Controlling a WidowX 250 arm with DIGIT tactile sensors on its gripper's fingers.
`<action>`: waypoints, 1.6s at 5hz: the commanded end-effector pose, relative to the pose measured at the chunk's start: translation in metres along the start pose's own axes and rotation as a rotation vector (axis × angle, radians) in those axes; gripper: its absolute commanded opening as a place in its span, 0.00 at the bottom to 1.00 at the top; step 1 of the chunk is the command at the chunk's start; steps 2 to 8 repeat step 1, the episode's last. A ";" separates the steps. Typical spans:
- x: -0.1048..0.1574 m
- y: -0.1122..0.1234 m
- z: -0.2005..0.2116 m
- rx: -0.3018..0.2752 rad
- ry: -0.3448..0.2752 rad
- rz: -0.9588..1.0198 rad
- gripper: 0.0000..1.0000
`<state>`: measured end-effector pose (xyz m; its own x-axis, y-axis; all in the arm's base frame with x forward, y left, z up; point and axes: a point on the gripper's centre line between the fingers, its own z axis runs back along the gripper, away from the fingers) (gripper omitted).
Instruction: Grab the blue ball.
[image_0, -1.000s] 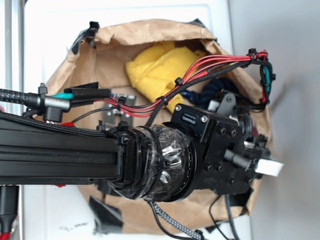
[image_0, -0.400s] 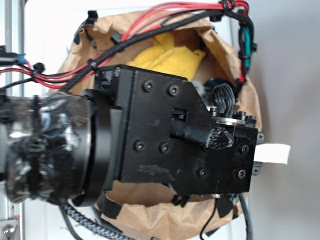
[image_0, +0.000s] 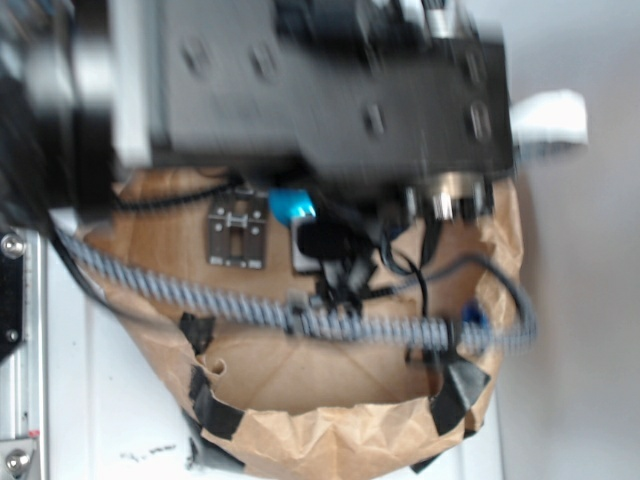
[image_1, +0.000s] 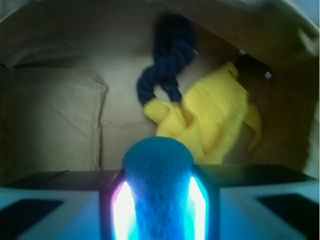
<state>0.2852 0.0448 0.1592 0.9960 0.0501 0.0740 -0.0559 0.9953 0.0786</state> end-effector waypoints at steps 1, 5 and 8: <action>-0.012 0.009 0.045 -0.072 -0.175 -0.028 0.00; -0.012 0.009 0.045 -0.072 -0.175 -0.028 0.00; -0.012 0.009 0.045 -0.072 -0.175 -0.028 0.00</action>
